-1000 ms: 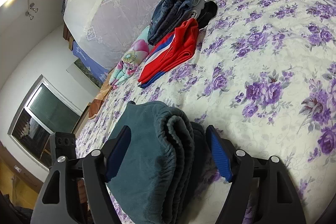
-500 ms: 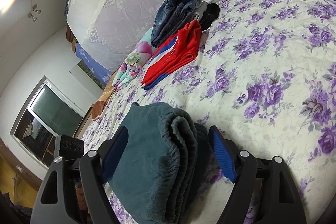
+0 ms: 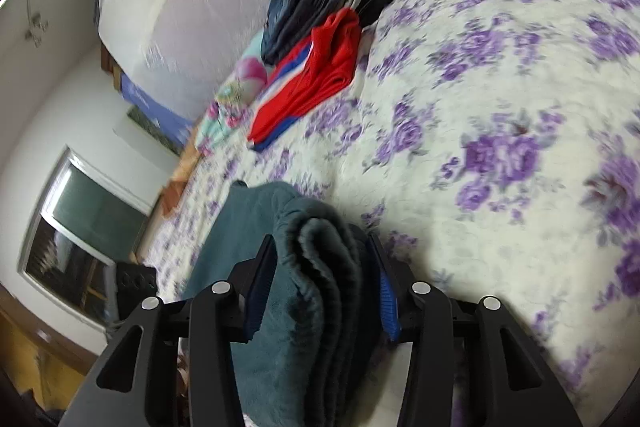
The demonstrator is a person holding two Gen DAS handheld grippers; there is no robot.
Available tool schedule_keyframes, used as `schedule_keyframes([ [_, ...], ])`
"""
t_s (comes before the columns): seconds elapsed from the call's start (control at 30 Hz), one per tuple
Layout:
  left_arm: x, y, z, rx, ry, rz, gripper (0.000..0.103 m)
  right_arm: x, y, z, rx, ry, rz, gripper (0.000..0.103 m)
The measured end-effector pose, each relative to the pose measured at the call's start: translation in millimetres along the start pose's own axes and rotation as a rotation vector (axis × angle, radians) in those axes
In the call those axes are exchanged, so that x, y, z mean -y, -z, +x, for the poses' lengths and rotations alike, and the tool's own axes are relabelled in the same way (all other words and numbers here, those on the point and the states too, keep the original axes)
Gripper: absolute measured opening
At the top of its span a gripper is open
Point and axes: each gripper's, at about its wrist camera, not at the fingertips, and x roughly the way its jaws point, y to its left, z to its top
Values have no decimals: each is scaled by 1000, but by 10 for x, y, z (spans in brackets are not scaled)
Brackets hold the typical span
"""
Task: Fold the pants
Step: 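Lift the teal sweatpants with the right gripper toward the clothes stack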
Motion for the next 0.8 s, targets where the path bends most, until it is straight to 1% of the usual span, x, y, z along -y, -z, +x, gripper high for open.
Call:
schedule_keyframes([
  [0.07,27,-28,44,5,-6,18,27,-81,19,70,-6,40,-48,44],
  [0.1,20,-29,52,7,-6,21,27,-130,39,69,8,68,-81,39],
  [0.13,22,-30,56,11,-6,26,27,-217,87,36,38,99,-133,36],
  [0.2,31,-26,41,21,-11,37,24,-350,151,-50,87,123,-210,30],
  [0.27,51,-16,20,34,-23,52,21,-507,233,-144,137,144,-280,28],
  [0.33,118,-14,11,46,-47,81,17,-607,265,-192,157,151,-317,27],
  [0.37,189,-10,-4,59,-73,115,16,-651,260,-205,159,144,-324,27],
  [0.43,328,-16,-36,83,-109,177,15,-717,202,-237,164,132,-335,26],
  [0.53,549,-128,-126,120,-115,253,15,-843,-35,-299,193,102,-343,24],
  [0.67,778,-459,-238,199,-152,339,15,-985,-377,-180,195,88,-371,23],
  [0.73,794,-604,-236,212,-170,347,14,-943,-484,-71,179,79,-347,22],
  [0.8,694,-724,-192,188,-154,303,14,-849,-499,46,157,82,-324,21],
])
